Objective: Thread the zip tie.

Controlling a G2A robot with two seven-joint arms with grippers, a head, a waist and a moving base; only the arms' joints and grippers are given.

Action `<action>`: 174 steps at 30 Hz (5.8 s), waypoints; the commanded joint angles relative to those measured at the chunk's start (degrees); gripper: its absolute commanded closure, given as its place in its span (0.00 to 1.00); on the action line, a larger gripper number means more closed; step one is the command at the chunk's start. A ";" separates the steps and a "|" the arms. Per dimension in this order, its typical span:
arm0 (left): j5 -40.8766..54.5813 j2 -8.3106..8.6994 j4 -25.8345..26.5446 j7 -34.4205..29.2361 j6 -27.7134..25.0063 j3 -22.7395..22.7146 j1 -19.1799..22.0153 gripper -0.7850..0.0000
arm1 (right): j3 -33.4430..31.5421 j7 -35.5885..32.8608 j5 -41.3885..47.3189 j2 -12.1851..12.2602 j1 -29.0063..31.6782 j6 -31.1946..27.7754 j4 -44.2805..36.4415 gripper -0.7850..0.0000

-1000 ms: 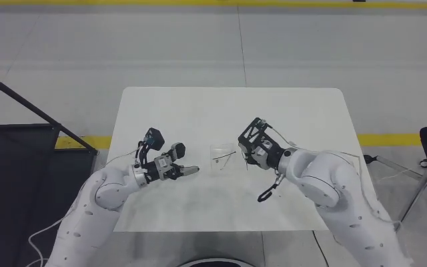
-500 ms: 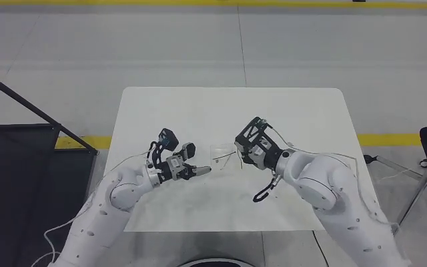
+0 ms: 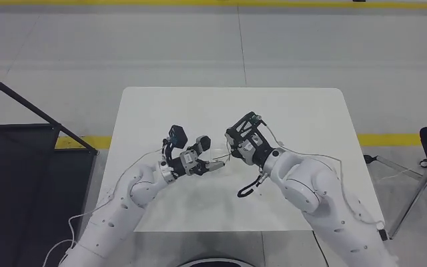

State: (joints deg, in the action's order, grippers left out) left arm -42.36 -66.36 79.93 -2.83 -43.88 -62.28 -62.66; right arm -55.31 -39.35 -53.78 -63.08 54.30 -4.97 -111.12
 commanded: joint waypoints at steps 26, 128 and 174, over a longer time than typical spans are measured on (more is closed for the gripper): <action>-0.34 -2.38 -5.52 5.92 -0.79 3.16 4.29 0.51 | 0.27 -1.04 -0.24 -1.73 -1.25 -1.06 2.08 1.00; 12.85 -2.03 -7.61 -1.25 -13.55 3.59 6.67 1.00 | -9.88 -2.83 28.43 0.23 3.16 -38.84 20.71 0.31; 11.16 -3.03 -8.30 -0.29 -14.12 2.60 6.50 0.94 | -1.62 -3.68 34.44 -0.38 -5.18 -40.42 28.97 1.00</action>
State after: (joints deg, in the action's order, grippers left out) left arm -31.22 -69.38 71.64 -3.19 -58.00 -59.65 -56.14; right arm -56.97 -43.07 -19.34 -63.47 49.13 -45.40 -82.17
